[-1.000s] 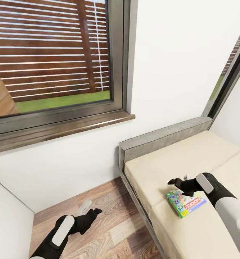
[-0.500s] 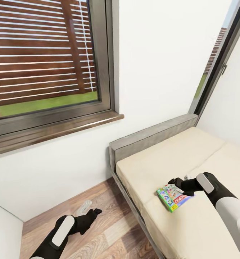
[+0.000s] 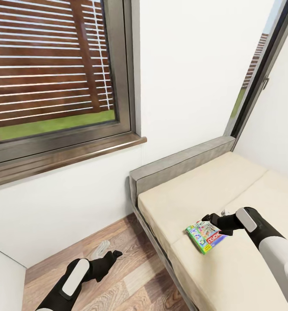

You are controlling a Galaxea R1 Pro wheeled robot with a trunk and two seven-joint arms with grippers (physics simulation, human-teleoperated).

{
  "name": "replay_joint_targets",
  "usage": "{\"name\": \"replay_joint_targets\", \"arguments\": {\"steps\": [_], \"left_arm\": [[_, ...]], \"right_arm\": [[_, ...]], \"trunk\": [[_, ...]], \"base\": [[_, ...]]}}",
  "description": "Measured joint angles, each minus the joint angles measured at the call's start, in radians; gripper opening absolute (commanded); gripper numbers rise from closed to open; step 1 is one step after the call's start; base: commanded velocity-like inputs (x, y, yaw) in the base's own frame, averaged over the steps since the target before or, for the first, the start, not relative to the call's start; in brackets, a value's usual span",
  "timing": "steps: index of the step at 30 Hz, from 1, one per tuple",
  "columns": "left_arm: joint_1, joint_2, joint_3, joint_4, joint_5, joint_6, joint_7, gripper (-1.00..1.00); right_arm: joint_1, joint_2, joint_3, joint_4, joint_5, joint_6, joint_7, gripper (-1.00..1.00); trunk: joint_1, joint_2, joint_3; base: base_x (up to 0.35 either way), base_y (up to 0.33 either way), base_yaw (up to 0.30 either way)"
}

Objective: Put all the toys in the child's room - the three board games (two on the bed and one on the table), the two jigsaw puzzles on the table, and the tennis ball on the table - inside the toy box on the table in the child's room.

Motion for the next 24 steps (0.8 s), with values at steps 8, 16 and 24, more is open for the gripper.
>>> {"name": "replay_joint_targets", "arguments": {"steps": [8, 16, 24], "left_arm": [[0.0, 0.0, 0.0, 0.0, -0.001, 0.0, 0.0, 1.0], [0.0, 0.0, 0.0, 0.0, -0.002, 0.0, 0.0, 1.0], [0.0, 0.0, 0.0, 0.0, -0.002, 0.0, 0.0, 1.0]], "right_arm": [[0.0, 0.0, 0.0, 0.0, 0.0, 0.0, 0.0, 1.0], [0.0, 0.0, 0.0, 0.0, 0.0, 0.0, 0.0, 1.0], [0.0, 0.0, -0.001, 0.0, 0.0, 0.0, 0.0, 1.0]], "trunk": [[0.0, 0.0, 0.0], [0.0, 0.0, 0.0], [0.0, 0.0, 0.0]], "base": [[0.0, 0.0, -0.007], [0.0, 0.0, -0.073], [0.0, 0.0, -0.202]]}}
